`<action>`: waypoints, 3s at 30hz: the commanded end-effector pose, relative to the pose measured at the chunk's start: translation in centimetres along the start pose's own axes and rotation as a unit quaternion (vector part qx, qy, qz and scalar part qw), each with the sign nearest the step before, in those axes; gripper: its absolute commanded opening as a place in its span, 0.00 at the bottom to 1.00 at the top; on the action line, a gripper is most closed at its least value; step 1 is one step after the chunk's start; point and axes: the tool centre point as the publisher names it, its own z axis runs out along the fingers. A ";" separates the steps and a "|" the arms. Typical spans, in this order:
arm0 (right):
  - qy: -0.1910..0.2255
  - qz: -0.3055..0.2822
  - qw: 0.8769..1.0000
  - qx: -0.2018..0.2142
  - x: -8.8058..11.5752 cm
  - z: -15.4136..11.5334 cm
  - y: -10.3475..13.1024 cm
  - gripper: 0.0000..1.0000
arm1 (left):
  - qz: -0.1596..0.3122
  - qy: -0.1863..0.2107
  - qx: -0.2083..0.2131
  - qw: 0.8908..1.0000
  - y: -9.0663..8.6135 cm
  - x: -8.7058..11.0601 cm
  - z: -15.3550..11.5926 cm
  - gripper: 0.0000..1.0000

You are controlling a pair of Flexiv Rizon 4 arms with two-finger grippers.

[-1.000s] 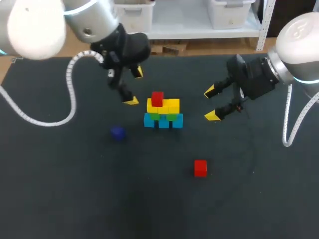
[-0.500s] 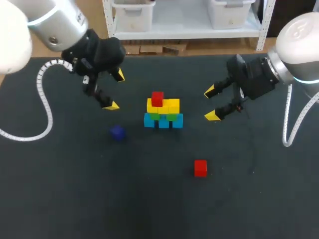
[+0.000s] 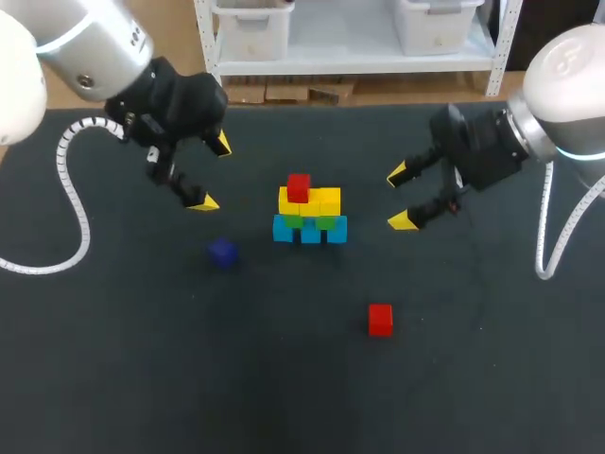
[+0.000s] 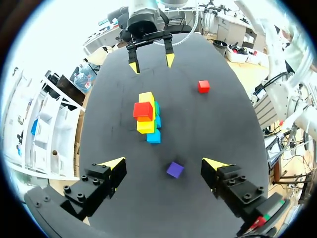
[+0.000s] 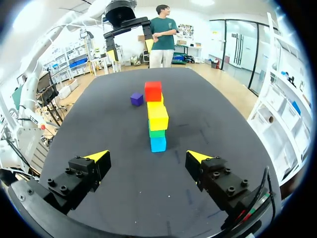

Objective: Place the blue cubes, place green cubes on the blue cubes, place the yellow cubes on the green cubes, then place the red cubes on the yellow cubes, and place purple cube on the red cubes.

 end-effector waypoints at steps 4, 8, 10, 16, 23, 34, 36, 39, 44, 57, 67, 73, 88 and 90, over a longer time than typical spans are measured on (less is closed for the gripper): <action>0.006 -0.012 1.000 0.020 -0.1 -0.1 4.0 1.00 | 0.001 -0.002 -0.001 1.000 -0.1 0.1 0.0 1.00; 0.006 -0.018 1.000 0.024 -0.1 0.1 6.4 1.00 | 0.001 -0.002 -0.001 1.000 -0.1 0.1 0.0 1.00; 0.011 -0.016 0.999 0.030 0.1 0.2 7.7 1.00 | 0.001 -0.002 -0.001 1.000 -0.1 0.1 0.0 1.00; 0.009 0.000 0.999 0.042 0.9 0.7 10.2 1.00 | 0.001 -0.002 -0.001 1.000 -0.1 0.1 0.0 1.00; 0.001 0.006 0.999 0.045 1.7 1.1 12.6 1.00 | 0.001 -0.002 -0.001 1.000 -0.1 0.1 0.0 1.00; 0.007 -0.003 1.000 0.021 3.3 1.7 14.4 1.00 | 0.001 -0.002 -0.001 1.000 -0.1 0.1 0.0 1.00; 0.007 -0.002 1.000 0.016 3.6 2.0 14.5 1.00 | 0.001 -0.002 -0.001 1.000 -0.1 0.1 0.0 1.00; 0.008 -0.003 1.000 0.009 4.0 2.4 14.7 1.00 | 0.001 -0.002 -0.001 1.000 -0.1 0.1 0.0 1.00; 0.008 -0.002 1.000 0.001 4.8 3.1 14.8 1.00 | 0.001 -0.002 -0.001 1.000 -0.1 0.1 0.0 1.00; 0.005 0.002 1.000 -0.006 6.1 5.1 14.3 0.68 | 0.001 -0.002 -0.001 1.000 -0.1 0.1 0.0 1.00; 0.004 0.000 1.000 -0.012 6.0 5.8 14.2 0.49 | 0.001 -0.002 -0.001 1.000 -0.1 0.1 0.0 1.00; 0.005 -0.002 1.000 -0.016 6.0 6.1 14.1 0.37 | 0.001 -0.002 -0.001 1.000 -0.1 0.1 0.0 1.00; 0.016 0.009 1.000 -0.010 4.5 4.0 12.6 0.00 | 0.001 -0.002 -0.001 1.000 -0.1 0.1 0.0 1.00; 0.013 0.017 1.000 -0.017 4.3 3.4 11.8 0.00 | 0.001 -0.002 -0.001 1.000 -0.1 0.1 0.0 1.00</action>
